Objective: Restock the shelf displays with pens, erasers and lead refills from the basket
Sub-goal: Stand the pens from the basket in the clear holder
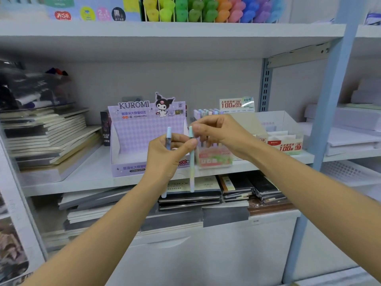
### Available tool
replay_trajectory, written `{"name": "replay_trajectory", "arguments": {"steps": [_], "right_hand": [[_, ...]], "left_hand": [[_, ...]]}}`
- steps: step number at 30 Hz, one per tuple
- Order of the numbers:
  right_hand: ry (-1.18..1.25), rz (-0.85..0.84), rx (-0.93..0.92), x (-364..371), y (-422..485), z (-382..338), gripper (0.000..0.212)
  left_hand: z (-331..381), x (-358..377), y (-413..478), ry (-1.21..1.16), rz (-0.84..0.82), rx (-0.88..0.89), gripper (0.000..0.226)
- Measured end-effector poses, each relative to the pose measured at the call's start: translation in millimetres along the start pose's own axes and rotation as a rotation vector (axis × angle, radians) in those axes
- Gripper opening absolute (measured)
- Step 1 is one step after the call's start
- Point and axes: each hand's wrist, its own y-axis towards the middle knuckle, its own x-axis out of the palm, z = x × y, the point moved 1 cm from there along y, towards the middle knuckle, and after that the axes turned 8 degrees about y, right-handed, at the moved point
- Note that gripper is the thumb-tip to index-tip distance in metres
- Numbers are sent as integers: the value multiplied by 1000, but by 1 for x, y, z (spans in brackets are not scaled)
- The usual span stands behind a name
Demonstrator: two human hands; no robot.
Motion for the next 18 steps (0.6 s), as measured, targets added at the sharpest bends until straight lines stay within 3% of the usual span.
{"name": "replay_trajectory", "arguments": {"steps": [6,14,18], "right_hand": [[28,83,-42,-5,2,4,9],[33,72,-45,-4,1,4,14],[51,263,-153,-16,5,-10,16]], "left_hand": [[-6,0,0,43,-86,-34,22],[-5,3,0,26,-125,-92,11],[-4,-3,1,-29,-175,-169,18]]}}
